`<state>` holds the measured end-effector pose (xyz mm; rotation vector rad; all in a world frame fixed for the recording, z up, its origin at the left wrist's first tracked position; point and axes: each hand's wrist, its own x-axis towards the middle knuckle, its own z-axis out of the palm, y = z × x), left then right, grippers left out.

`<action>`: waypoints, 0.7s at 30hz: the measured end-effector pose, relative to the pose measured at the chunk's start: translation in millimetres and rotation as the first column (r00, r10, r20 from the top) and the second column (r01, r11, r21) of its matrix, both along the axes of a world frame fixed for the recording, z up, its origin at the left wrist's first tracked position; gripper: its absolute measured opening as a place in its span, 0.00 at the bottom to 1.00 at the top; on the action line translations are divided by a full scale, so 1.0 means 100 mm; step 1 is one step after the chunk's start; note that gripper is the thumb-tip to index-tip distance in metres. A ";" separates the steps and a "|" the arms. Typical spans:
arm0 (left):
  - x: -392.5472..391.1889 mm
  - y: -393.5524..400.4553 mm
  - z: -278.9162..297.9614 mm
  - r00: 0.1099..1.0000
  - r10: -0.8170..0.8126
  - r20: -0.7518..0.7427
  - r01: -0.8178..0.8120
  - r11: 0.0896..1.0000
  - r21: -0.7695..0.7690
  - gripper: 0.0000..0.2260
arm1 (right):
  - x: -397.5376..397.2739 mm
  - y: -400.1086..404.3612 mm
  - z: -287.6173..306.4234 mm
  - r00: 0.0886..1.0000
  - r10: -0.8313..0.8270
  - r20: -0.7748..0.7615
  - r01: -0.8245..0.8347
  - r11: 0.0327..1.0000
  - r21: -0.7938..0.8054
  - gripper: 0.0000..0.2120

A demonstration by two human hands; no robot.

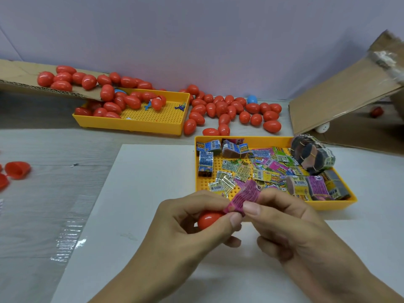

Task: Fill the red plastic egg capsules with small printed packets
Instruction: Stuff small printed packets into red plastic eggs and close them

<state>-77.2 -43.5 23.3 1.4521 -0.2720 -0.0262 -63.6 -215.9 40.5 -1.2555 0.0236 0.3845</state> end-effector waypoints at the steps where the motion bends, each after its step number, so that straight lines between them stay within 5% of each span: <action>1: 0.01 0.01 0.00 1.000 0.011 0.009 -0.012 1.000 0.018 0.08 | 0.00 -0.01 -0.02 0.997 -0.030 0.076 0.034 0.998 -0.049 0.10; 3: 0.02 0.04 0.00 0.997 0.043 0.057 -0.048 0.996 0.079 0.08 | 0.00 -0.04 -0.04 0.938 -0.058 0.341 0.137 0.968 -0.211 0.15; 6: 0.01 0.06 0.01 0.984 0.081 0.160 -0.109 0.979 0.173 0.06 | -0.01 -0.08 -0.03 0.692 0.093 0.715 0.289 0.873 -0.393 0.27; 9: 0.01 0.08 0.01 0.968 0.105 0.229 -0.159 0.958 0.237 0.05 | -0.01 -0.10 -0.03 0.497 0.267 0.826 0.406 0.770 -0.493 0.17; 21: 0.00 0.09 0.06 0.966 0.032 0.255 -0.118 0.937 0.329 0.04 | 0.01 -0.13 -0.02 0.558 0.400 0.727 0.375 0.659 -0.651 0.05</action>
